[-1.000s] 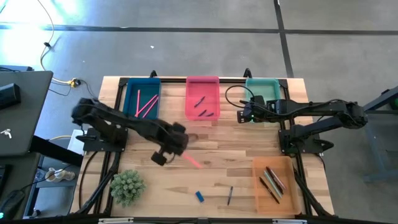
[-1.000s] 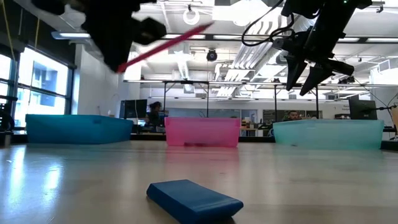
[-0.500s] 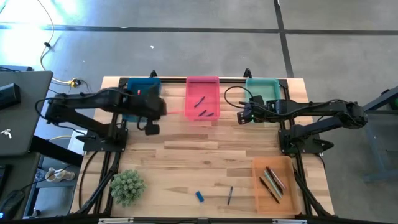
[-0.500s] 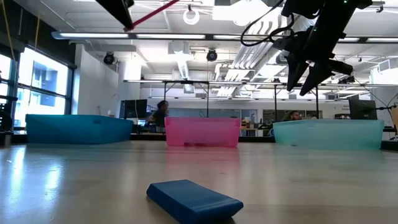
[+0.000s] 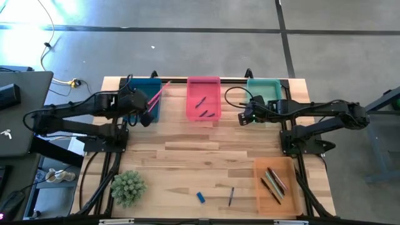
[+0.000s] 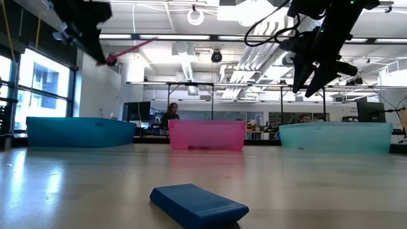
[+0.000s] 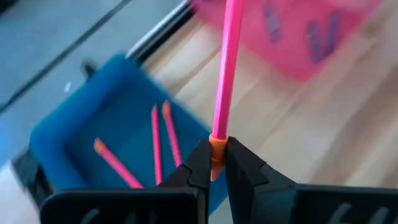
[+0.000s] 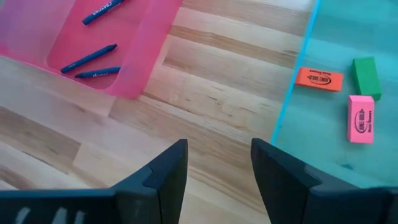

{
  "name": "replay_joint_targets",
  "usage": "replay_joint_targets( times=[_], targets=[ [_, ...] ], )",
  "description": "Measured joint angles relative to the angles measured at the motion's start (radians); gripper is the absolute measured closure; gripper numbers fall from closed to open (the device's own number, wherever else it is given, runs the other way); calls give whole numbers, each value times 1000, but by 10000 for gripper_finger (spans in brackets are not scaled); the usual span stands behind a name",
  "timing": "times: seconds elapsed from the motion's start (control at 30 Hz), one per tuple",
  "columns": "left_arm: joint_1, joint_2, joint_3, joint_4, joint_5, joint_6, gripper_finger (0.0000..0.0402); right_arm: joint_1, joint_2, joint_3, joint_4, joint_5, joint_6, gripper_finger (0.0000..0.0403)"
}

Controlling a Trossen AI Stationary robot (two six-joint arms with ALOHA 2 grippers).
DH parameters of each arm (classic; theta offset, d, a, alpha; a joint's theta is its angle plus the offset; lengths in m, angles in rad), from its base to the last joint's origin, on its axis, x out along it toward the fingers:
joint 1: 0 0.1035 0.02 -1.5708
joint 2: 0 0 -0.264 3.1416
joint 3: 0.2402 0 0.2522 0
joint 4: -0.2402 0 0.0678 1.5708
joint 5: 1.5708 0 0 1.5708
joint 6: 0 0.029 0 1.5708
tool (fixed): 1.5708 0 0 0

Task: Sort crayons/erasers/pens/pencils in bins
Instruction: Put the pink pencil into the blue bin

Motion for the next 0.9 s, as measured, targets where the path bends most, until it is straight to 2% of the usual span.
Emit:
replay_joint_targets(
  times=[0.17,0.33,0.67,0.9],
  targets=[
    [99,-18,-125,-3,2,-92,390,-25,0,0,17,0,-42,233],
    [204,17,-187,2,39,-135,390,-46,0,0,19,0,-64,233],
    [418,129,-197,1,130,-134,390,-52,0,0,21,0,-76,233],
    [521,225,-197,1,190,-100,390,-52,0,0,23,0,-86,233]
  ],
)
